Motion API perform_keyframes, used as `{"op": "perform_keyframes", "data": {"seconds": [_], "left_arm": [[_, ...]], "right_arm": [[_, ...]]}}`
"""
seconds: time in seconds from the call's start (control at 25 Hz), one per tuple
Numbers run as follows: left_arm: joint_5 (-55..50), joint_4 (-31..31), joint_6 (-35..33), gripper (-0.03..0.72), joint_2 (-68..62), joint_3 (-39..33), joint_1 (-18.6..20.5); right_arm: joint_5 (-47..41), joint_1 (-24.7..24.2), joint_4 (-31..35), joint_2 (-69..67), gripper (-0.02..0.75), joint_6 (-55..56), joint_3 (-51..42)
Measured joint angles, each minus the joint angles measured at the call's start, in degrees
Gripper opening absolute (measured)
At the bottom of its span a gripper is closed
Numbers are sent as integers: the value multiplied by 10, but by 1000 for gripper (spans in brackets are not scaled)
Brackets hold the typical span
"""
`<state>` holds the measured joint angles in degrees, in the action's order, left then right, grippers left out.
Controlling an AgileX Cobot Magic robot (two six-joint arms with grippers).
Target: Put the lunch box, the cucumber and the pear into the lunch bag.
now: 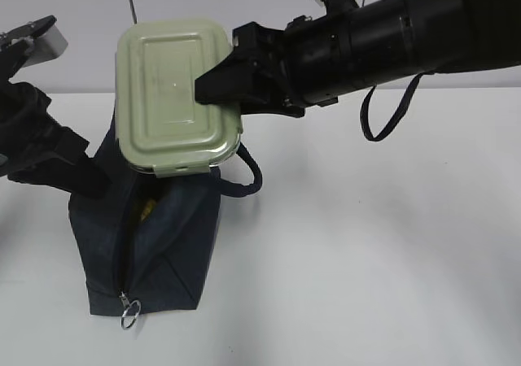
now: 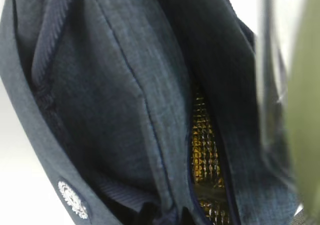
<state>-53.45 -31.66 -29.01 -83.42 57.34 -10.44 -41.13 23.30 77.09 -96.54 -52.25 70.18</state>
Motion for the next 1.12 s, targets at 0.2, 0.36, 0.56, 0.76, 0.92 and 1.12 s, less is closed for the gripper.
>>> {"op": "perform_keyframes", "data": {"seconds": [0.2, 0.36, 0.56, 0.76, 0.92, 1.12], "left_arm": [[0, 0, 0, 21, 0, 0, 0], [0, 0, 0, 21, 0, 0, 0], [1, 0, 0, 21, 0, 0, 0], [1, -1, 0, 21, 0, 0, 0], [1, -2, 0, 21, 0, 0, 0], [2, -8, 0, 21, 0, 0, 0]], "right_arm": [[7, 8, 8, -24, 331, 4, 0], [39, 31, -6, -35, 331, 11, 1], [50, 46, -188, -40, 331, 137, 4], [57, 48, -311, -40, 331, 242, 8], [56, 53, -333, -44, 331, 272, 42], [15, 54, -389, -95, 331, 339, 119]]}}
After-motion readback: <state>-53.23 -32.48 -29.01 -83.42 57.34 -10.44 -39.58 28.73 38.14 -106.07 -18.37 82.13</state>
